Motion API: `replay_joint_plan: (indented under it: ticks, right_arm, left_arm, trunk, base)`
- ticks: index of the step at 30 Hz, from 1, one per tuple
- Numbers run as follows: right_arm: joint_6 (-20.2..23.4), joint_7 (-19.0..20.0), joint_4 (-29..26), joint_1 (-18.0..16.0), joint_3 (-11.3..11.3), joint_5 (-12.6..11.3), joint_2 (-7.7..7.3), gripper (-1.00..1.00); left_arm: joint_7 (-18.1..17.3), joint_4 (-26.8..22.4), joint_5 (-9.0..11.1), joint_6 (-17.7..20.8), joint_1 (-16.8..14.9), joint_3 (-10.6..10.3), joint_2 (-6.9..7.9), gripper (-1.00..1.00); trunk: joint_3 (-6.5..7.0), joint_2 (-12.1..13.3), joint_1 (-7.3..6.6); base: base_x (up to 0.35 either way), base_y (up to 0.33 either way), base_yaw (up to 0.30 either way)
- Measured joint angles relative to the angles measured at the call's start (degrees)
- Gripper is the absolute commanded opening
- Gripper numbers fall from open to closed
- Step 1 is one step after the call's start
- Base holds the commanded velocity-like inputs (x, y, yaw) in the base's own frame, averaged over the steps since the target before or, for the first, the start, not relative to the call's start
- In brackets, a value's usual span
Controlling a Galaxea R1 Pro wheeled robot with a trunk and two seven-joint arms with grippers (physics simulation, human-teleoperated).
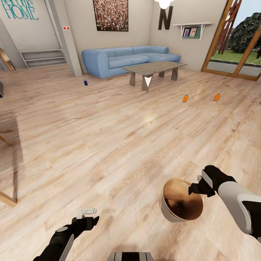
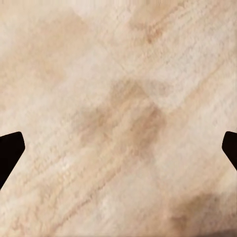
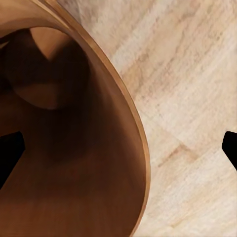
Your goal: Put the three can of soda from the living room inside the tash can in the kitchen.
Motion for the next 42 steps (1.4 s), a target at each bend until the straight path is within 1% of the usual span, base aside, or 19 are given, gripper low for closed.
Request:
replay_joint_plan:
  ticks: [11,24,25,29,30,32,33,42]
  right_arm:
    - [0.0,0.0,0.1,0.0,0.0,0.0,-0.02,1.00]
    - [0.0,0.0,0.1,0.0,0.0,0.0,-0.07,1.00]
    - [0.0,0.0,0.1,0.0,0.0,0.0,-0.07,-1.00]
    - [0.0,0.0,0.1,0.0,0.1,0.1,-0.07,-1.00]
    - [0.0,0.0,0.1,0.0,0.7,1.7,-0.08,-1.00]
    - [-0.1,-0.1,0.1,0.0,1.1,2.8,-0.09,-1.00]
    - [-0.1,-0.1,0.1,0.0,1.1,3.0,-0.09,-1.00]
    - [-0.1,-0.1,0.0,0.0,1.1,3.1,-0.08,-1.00]
  left_arm:
    - [0.0,0.3,0.0,0.0,0.0,0.0,0.00,1.00]
    - [0.0,-0.2,0.0,0.0,0.0,0.0,0.00,1.00]
    - [-0.1,-0.2,0.0,0.0,0.0,0.0,0.00,1.00]
    - [-0.1,-0.3,0.0,0.0,0.0,0.0,0.00,1.00]
    - [-0.1,-0.3,0.0,0.0,0.0,0.0,0.00,1.00]
    - [-0.1,-0.3,0.0,0.0,0.0,0.0,0.00,1.00]
    - [-0.1,-0.3,0.0,0.0,0.0,0.0,0.00,1.00]
    - [-0.1,-0.3,0.0,0.0,0.0,0.0,0.00,1.00]
  trunk:
    - [-2.43,-0.1,0.29]
    - [-2.44,-0.1,0.28]
    - [-2.44,-0.1,0.28]
    - [-2.44,-0.1,0.28]
    - [-2.43,-0.1,0.28]
    - [-2.43,-0.2,0.27]
    - [-2.43,-0.2,0.27]
    - [-2.43,-0.2,0.27]
  base:
    - [0.000,0.000,0.000]
    - [0.000,0.000,0.000]
    - [0.000,0.000,0.000]
    - [0.000,0.000,0.000]
    - [0.000,0.000,0.000]
    - [0.000,0.000,0.000]
    - [0.000,0.000,0.000]
    - [0.000,0.000,0.000]
